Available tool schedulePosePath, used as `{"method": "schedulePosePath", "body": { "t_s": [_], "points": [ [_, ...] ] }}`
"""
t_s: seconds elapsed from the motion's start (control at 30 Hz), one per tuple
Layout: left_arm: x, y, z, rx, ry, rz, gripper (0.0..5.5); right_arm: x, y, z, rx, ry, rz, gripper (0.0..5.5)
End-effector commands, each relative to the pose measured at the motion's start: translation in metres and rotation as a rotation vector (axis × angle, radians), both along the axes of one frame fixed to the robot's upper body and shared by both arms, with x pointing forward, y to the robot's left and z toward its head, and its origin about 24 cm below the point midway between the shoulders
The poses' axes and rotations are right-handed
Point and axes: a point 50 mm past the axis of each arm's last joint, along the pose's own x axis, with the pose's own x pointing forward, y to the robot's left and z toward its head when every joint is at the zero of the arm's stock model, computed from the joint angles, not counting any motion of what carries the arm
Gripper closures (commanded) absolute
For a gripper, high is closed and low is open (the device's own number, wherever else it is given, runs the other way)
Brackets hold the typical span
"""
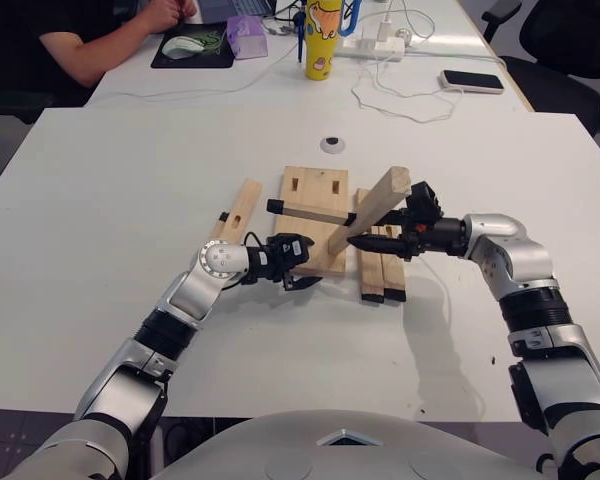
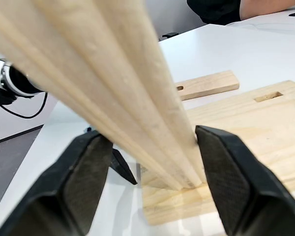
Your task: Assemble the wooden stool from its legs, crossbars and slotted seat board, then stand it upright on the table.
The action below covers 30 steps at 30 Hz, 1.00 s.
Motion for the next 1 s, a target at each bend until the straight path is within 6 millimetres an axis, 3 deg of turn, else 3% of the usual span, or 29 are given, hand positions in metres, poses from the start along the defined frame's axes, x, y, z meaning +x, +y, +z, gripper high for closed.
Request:
{"method": "schedulePosePath", "body": {
  "t_s": [0.03,0.13,0.23,0.37,0.43,0.5,0.57,0.7,0.83,0.9,0.97,1.0],
  "points": [
    [-0.015,0.014,-0.032,0.095,0.142,0.041,1.61,-0.010,-0.030,0.025,-0.054,-0.002,-0.014,2.49],
    [-0.014,0.016,-0.032,0.092,0.142,0.062,1.61,-0.021,-0.053,0.049,-0.074,0.019,-0.015,2.49],
    [-0.014,0.020,-0.034,0.087,0.151,0.098,1.61,-0.025,-0.068,0.107,0.085,-0.021,-0.014,2.67],
    [-0.016,0.023,-0.037,0.087,0.165,0.121,1.61,-0.023,-0.058,0.186,0.490,-0.201,0.029,3.25],
    [-0.017,0.022,-0.038,0.089,0.170,0.120,1.61,-0.021,-0.040,0.201,0.604,-0.244,0.048,3.60],
    [-0.017,0.021,-0.038,0.090,0.171,0.118,1.61,-0.023,-0.020,0.194,0.615,-0.225,0.081,3.94],
    [-0.016,0.020,-0.038,0.091,0.170,0.113,1.61,-0.023,0.000,0.172,0.592,-0.155,0.087,4.27],
    [-0.015,0.019,-0.037,0.094,0.169,0.103,1.61,-0.019,0.020,0.139,0.545,-0.106,0.041,4.85],
    [-0.016,0.019,-0.039,0.097,0.173,0.100,1.61,-0.020,0.027,0.160,0.720,-0.138,0.062,5.47],
    [-0.016,0.019,-0.039,0.098,0.175,0.100,1.61,-0.023,0.024,0.175,0.841,-0.138,0.086,5.47],
    [-0.016,0.019,-0.039,0.099,0.176,0.100,1.61,-0.024,0.026,0.173,0.854,-0.104,0.093,5.47],
    [-0.016,0.019,-0.039,0.099,0.176,0.100,1.61,-0.026,0.033,0.162,0.771,-0.083,0.097,5.47]
  ]
}}
